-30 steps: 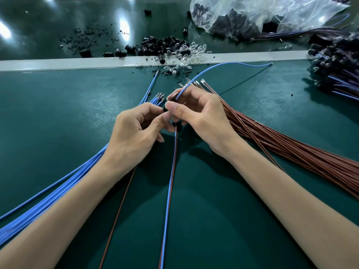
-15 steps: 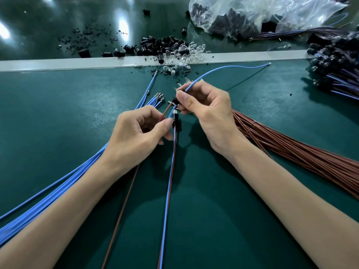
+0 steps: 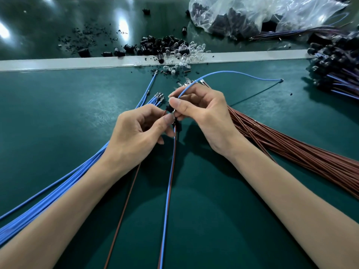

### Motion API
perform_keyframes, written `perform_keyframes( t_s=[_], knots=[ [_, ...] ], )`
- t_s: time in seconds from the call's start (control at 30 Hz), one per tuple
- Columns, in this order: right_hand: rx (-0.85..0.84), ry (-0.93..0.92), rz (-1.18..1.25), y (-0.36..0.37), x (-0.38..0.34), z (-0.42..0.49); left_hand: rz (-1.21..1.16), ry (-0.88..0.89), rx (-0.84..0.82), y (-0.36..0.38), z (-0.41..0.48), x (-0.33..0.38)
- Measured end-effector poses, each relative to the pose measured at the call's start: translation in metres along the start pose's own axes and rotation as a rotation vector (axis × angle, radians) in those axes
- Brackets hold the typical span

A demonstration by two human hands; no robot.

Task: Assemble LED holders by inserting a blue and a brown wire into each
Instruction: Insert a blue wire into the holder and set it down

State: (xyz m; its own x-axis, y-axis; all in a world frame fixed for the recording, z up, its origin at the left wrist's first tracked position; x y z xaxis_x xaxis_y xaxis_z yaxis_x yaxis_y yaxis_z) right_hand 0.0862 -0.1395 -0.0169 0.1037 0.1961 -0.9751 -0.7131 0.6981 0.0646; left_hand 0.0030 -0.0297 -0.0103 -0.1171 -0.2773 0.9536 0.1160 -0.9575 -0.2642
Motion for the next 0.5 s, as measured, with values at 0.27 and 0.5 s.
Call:
perform_keyframes(
  t_s=[0.27,0.5],
  knots=[
    [-0.003,0.008,0.016,0.0,0.0023,0.0004,0.009,-0.005,0.006,-0.0006,-0.0006,-0.0021],
    [0.111,-0.013,0.034,-0.0069,0.0032,0.0013,-0.008,-0.01,0.026,-0.0044,-0.0006,-0.0028]
  ],
)
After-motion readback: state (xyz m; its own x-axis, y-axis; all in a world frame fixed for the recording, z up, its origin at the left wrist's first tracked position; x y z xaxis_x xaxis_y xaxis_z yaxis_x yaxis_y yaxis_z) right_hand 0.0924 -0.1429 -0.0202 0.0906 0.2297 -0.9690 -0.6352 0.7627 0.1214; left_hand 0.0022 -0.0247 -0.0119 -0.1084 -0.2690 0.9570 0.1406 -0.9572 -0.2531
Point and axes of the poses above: each hand's wrist, its own z-axis towards the middle knuckle, its own y-axis out of the palm, x = y × z, the point moved 4 cm from there along z, towards the middle knuckle, and after that the axes turned 10 degrees about -x, right-handed, at the moved point
